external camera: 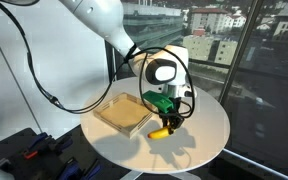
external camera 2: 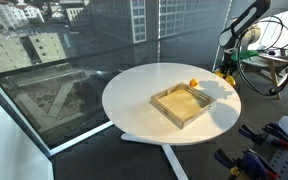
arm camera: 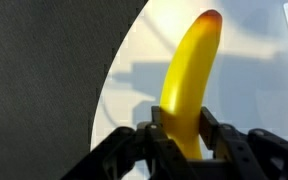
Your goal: Put the banana in the box
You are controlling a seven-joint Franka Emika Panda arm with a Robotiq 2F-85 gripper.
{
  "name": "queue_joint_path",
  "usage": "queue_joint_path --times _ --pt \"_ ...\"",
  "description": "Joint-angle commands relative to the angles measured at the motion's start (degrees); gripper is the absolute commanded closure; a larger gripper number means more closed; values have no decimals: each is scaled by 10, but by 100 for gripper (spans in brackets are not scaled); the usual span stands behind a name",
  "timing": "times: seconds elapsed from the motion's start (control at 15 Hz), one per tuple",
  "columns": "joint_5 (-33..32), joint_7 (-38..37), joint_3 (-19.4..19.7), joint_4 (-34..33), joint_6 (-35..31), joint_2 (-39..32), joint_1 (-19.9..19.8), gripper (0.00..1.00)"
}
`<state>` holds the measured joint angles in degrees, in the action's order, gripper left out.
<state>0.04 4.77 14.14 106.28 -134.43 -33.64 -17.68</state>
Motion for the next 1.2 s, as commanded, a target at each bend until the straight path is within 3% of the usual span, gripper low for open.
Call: queue_joint_path --times 0.0,0.6,1.13 --pt "-14 -3 -1 24 28 42 3 84" --pt "-19 4 -11 42 74 73 17 84" --pt "-24 1 -16 65 71 90 35 84"
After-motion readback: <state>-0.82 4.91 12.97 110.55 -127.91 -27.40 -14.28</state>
